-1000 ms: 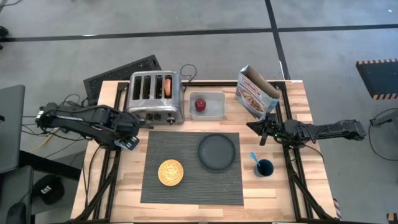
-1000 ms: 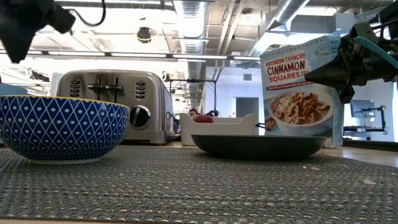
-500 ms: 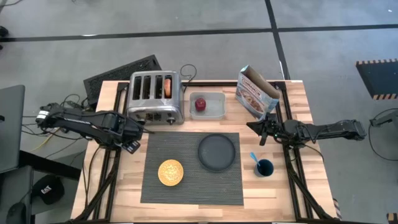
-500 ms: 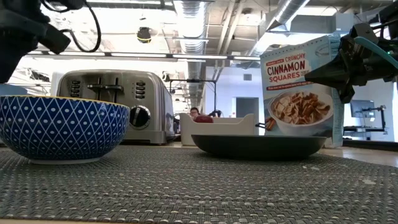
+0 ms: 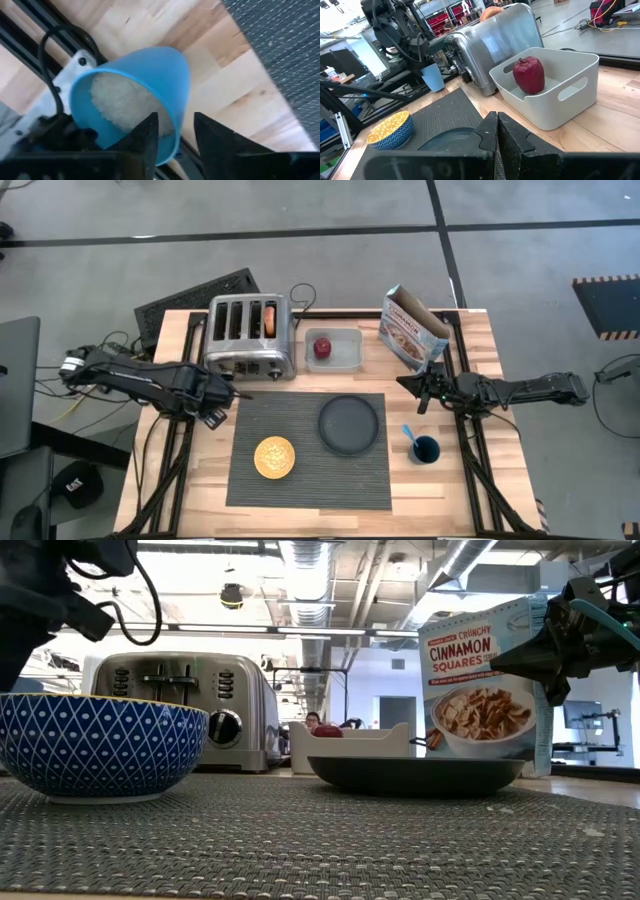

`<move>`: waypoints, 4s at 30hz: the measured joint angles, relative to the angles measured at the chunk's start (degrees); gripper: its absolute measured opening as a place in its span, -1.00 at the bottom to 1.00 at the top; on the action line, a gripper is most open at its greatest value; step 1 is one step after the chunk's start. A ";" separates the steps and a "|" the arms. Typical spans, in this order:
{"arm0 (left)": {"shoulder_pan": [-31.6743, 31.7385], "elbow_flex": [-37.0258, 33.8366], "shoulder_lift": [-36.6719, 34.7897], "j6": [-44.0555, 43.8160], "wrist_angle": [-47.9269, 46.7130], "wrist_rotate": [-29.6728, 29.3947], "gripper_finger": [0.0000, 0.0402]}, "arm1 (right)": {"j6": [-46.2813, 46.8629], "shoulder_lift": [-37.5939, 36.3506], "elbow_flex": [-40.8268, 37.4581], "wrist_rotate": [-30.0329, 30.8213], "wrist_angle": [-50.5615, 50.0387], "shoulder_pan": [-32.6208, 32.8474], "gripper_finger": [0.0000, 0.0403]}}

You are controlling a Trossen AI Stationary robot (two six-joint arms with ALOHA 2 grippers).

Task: Arrange a breakfast setting
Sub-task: Put the blue cup of milk on the left of the black tablemat, then pour the cereal from the blue cereal box into the yellow patterned bowl

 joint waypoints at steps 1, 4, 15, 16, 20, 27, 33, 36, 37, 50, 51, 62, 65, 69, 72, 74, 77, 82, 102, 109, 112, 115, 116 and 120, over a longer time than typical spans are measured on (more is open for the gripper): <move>0.00 0.00 0.38 0.94 -0.07 -0.09 -0.63 | 0.00 0.01 0.00 0.01 -0.01 -0.01 -0.80; 0.00 -0.01 1.37 4.10 0.08 -0.07 -0.90 | -0.01 0.00 -0.01 0.01 -0.01 0.00 -0.80; 0.55 0.63 -3.71 4.85 1.55 -0.89 -0.99 | -2.66 0.01 0.01 0.00 -0.03 0.00 -0.80; 0.55 0.63 -4.69 4.24 1.70 -1.14 -0.99 | -2.72 0.00 0.01 0.01 -0.03 0.00 -0.80; 0.55 -0.15 -8.34 2.31 2.49 -1.79 -1.00 | -2.85 0.00 0.01 0.01 -0.01 0.00 -0.80; 0.66 -1.60 -11.57 0.10 8.64 -3.75 -0.99 | -2.87 0.00 0.01 0.00 -0.01 0.00 -0.80; 0.98 -1.66 -10.15 1.72 10.89 -2.33 -0.99 | -2.88 0.00 0.01 -0.01 0.01 0.00 -0.80; 0.98 -1.60 -9.68 1.48 10.74 -1.72 -0.99 | -2.88 0.00 0.01 -0.01 0.01 0.00 -0.80; 0.98 -1.10 -9.17 1.53 10.83 -1.68 -0.99 | -2.89 0.01 0.01 -0.01 0.01 0.00 -0.80; 0.54 10.37 7.09 9.29 6.19 4.86 -1.00 | -2.90 0.00 0.01 -0.01 0.03 0.00 -0.80; 0.08 10.54 8.35 9.42 6.58 6.01 -1.00 | -2.90 0.00 0.01 -0.01 0.03 0.00 -0.80; -5.81 10.54 16.61 8.38 8.35 10.68 -1.00 | -2.90 0.02 0.01 -0.01 0.03 0.00 -0.80; -5.97 10.51 17.84 8.47 9.45 10.83 -1.00 | -2.90 0.02 0.01 -0.01 0.03 0.00 -0.80; -5.95 10.58 19.52 8.89 10.19 11.99 -1.00 | -2.90 0.01 0.01 -0.01 0.02 -0.01 -0.80; -5.97 10.51 20.48 9.05 9.84 12.09 -1.00 | -2.90 0.00 0.01 -0.01 0.01 0.00 -0.80; -5.97 10.51 20.69 9.05 9.96 12.25 -1.00 | -2.90 0.02 0.01 -0.01 0.01 -0.01 -0.80; -5.95 10.51 20.55 8.63 9.98 12.19 -0.97 | -2.91 0.01 0.01 -0.01 -0.01 -0.01 -0.80; -5.93 10.51 20.43 8.53 9.90 12.23 -0.80 | -2.91 0.04 0.01 -0.01 0.01 -0.02 -0.80; -5.77 30.41 18.75 29.72 18.14 -18.87 -0.37 | -2.87 0.04 -0.01 -0.05 1.46 0.04 -0.80; -4.44 20.82 17.74 53.08 53.94 -14.11 -0.37 | -7.05 0.09 2.57 -4.45 3.86 0.72 -0.80; -3.75 16.50 17.72 57.43 64.02 -12.09 -0.37 | -9.14 0.88 5.75 -4.49 1.28 1.82 -0.80; -2.66 12.41 17.72 60.78 72.28 -10.64 -0.37 | -10.01 2.28 10.68 -4.00 -3.85 2.82 -0.81; -2.11 11.24 17.72 61.42 74.78 -10.20 -0.37 | -9.96 2.98 12.75 -3.31 -5.93 3.08 -0.82; 0.02 8.01 17.72 62.03 81.53 -7.40 -0.37 | -9.92 6.47 23.65 -1.45 -18.89 4.16 -0.87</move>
